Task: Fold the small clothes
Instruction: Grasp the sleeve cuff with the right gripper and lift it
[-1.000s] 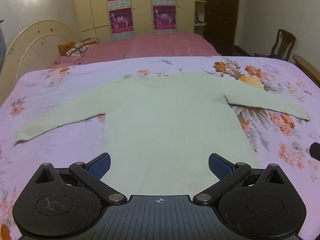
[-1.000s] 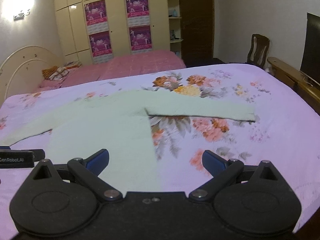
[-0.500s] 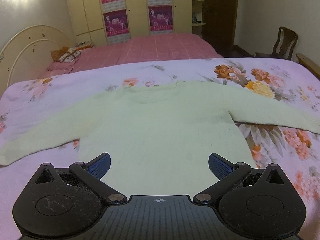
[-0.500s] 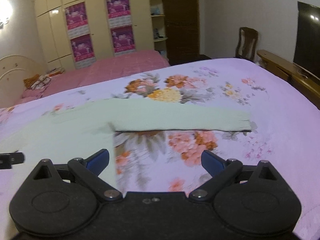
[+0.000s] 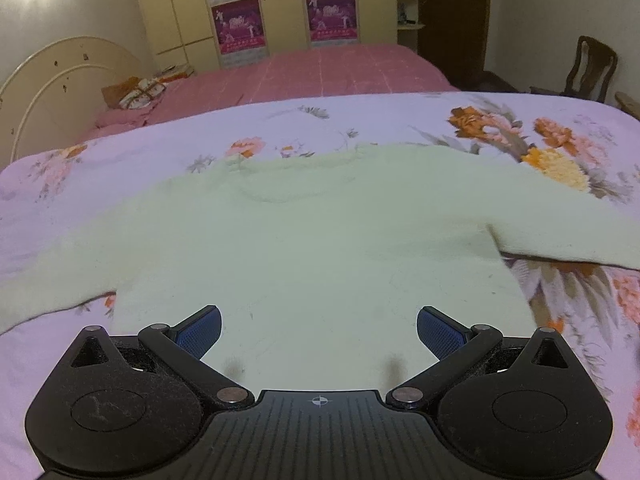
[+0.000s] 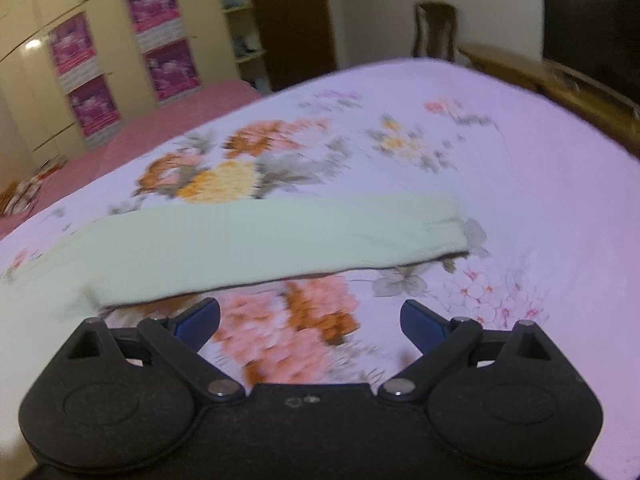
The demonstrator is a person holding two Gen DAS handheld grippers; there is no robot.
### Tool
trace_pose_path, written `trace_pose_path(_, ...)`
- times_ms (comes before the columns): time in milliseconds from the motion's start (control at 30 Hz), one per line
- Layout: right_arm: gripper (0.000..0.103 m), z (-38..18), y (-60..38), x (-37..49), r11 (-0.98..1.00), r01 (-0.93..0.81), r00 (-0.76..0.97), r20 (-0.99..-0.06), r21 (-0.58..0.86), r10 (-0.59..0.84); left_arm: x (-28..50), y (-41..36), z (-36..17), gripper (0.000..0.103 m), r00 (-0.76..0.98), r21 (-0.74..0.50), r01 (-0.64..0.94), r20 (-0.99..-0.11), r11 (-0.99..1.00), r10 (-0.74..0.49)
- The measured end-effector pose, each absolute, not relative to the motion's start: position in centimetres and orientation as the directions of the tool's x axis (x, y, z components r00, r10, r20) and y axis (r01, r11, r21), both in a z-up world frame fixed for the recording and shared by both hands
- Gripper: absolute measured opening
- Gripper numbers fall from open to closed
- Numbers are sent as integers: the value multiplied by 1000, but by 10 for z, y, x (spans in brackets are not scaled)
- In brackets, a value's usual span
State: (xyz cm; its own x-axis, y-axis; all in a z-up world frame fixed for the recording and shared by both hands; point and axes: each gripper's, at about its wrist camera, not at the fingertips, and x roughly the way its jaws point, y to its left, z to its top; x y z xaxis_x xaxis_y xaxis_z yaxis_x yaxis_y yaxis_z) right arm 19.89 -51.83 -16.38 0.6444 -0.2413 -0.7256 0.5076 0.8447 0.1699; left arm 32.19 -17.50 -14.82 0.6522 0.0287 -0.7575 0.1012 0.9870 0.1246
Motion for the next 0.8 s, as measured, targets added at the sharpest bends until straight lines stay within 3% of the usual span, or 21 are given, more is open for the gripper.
trace_pose_path(167, 91, -185, -544, 211, 804, 560, 619, -746, 199, -246, 334, -172, -157, 103, 645, 137, 73, -762, 988, 58)
trace_pose_path(233, 78, -191, -551, 215, 793, 573, 614, -750, 209, -246, 339, -170, -159, 103, 642, 134, 65, -764, 989, 61)
trace_pose_path(267, 34, -194, -556, 218, 783, 585, 604, -758, 211, -247, 341, -170, -161, 103, 640, 132, 64, -766, 989, 61)
trace_pose_path(300, 10, -197, -560, 220, 766, 612, 582, -768, 197, -268, 344, -171, -162, 103, 637, 131, 63, -768, 989, 61)
trace_pose_path(500, 27, -200, -583, 222, 708, 631, 635, -736, 319, -235, 356, -166, -170, 103, 627, 126, 45, -776, 991, 70)
trace_pose_path(733, 38, -196, -588, 224, 686, 620, 664, -720, 380, -201, 365, -155, -171, 103, 634, 121, 24, -769, 992, 78)
trace_pose_path(800, 53, -193, -587, 219, 693, 608, 672, -716, 389, -188, 367, -151, -172, 103, 634, 125, 12, -768, 992, 89)
